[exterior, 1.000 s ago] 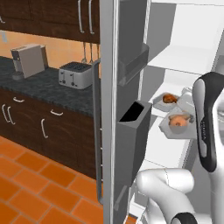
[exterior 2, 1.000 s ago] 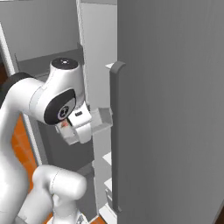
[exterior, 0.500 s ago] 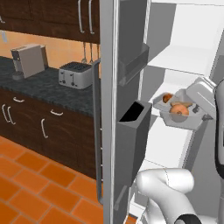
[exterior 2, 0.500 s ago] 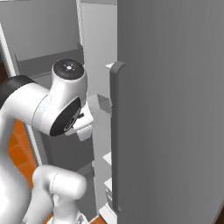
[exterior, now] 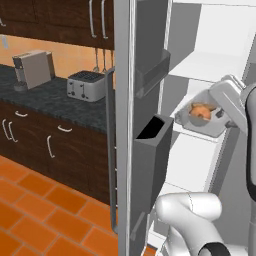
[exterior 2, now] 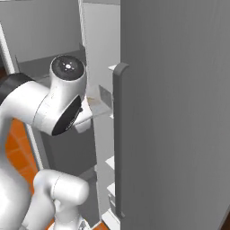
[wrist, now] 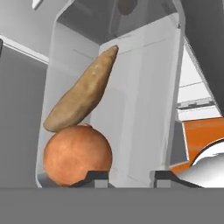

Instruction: Take the meat container that has the chicken drumstick and place it on the second highest rack of the freezer. Then take the vegetable container that has the onion and sweet potato and place it on the highest rack of the freezer.

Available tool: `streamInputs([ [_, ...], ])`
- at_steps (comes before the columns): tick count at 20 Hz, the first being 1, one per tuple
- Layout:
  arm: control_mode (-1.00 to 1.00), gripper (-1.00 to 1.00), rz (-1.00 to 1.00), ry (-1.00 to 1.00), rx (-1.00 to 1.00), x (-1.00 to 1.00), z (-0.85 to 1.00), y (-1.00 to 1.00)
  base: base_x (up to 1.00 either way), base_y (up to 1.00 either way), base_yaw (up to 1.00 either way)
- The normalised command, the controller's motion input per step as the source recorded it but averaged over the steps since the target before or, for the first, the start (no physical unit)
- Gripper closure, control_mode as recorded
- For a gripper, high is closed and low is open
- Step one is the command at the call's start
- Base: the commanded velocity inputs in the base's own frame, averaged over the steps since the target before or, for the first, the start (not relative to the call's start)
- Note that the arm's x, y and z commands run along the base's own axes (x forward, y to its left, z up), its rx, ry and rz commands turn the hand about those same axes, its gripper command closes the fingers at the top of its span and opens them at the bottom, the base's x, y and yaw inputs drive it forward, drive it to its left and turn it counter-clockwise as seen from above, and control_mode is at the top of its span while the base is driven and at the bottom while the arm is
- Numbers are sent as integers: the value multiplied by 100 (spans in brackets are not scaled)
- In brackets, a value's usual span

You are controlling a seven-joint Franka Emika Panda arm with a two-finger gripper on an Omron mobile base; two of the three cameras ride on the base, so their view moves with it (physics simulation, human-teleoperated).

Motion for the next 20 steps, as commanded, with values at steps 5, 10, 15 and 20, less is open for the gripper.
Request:
streamInputs([
  [5, -100, 100, 0, -19, 0, 60, 38, 0, 0, 0, 0],
  [10, -100, 100, 4, -37, 0, 14, 5, 15, 0, 0, 0],
  [15, -100, 100, 9, -32, 0, 21, 10, 11, 0, 0, 0],
  [20, -100, 100, 0, 1, -8, 66, 31, 0, 0, 0, 0],
])
